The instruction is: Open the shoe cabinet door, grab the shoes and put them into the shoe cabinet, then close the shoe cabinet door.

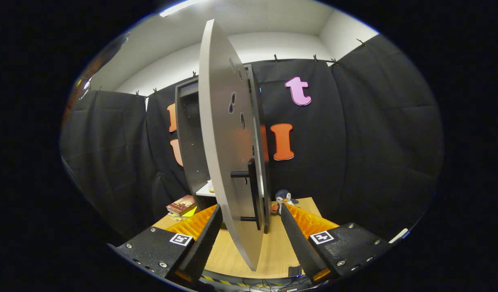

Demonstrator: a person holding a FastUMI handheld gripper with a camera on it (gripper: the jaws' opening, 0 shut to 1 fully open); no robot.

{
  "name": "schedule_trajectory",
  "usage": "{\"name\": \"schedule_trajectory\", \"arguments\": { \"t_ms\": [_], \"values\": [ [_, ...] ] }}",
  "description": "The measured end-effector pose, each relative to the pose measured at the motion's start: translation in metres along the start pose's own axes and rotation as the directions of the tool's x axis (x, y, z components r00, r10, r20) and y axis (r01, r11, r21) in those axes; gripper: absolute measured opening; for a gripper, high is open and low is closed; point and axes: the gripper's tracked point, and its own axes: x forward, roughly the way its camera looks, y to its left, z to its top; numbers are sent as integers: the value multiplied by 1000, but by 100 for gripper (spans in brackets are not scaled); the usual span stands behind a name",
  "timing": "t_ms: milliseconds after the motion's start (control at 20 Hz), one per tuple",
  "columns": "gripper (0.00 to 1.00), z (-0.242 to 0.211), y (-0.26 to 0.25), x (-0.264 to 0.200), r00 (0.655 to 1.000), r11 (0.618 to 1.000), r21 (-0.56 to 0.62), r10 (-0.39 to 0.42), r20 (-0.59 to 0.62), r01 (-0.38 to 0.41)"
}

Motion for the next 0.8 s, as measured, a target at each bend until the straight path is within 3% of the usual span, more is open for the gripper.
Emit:
{"name": "schedule_trajectory", "arguments": {
  "t_ms": [300, 450, 800],
  "values": [
    [89, -12, -29, 18, 998, 999, 31, 41, -38, -40],
    [91, -21, -24, 27, 989, 987, 85, 142, -50, -138],
    [92, -23, -28, 36, 970, 963, 138, 240, -41, -232]
  ]
}}
